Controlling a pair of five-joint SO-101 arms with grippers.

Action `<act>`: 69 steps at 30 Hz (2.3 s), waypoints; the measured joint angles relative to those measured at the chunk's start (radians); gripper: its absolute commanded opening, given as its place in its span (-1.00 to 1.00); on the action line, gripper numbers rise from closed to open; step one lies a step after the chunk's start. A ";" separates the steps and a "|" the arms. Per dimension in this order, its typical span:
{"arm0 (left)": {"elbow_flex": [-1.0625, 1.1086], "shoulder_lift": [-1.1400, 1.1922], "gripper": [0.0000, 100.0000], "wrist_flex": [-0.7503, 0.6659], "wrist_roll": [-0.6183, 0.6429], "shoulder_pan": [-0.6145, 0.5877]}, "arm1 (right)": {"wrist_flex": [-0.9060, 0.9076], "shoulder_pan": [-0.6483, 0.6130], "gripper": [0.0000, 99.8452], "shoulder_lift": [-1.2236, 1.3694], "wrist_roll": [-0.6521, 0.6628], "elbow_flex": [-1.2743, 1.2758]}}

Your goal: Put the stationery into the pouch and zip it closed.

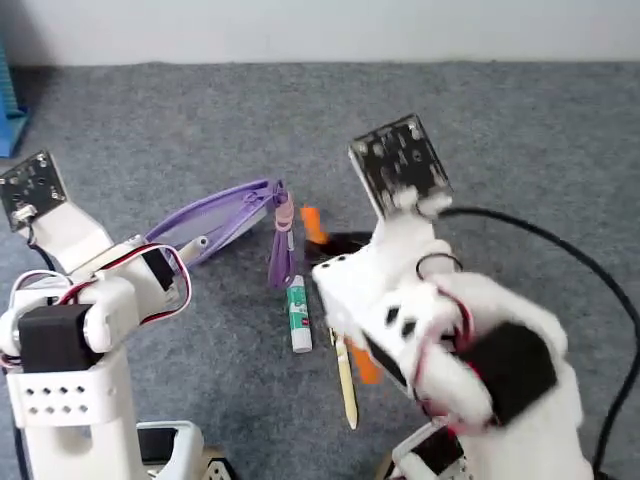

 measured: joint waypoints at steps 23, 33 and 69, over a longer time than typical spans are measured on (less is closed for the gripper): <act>0.000 0.000 -0.98 0.000 0.014 0.000 | -0.910 -0.118 -0.98 0.308 0.003 0.003; 0.000 0.000 -0.98 0.000 0.015 0.000 | -0.962 -0.106 -0.98 0.414 0.133 0.083; 0.003 0.000 -0.98 0.000 0.015 0.000 | -0.595 -0.035 -0.54 -0.144 0.101 0.571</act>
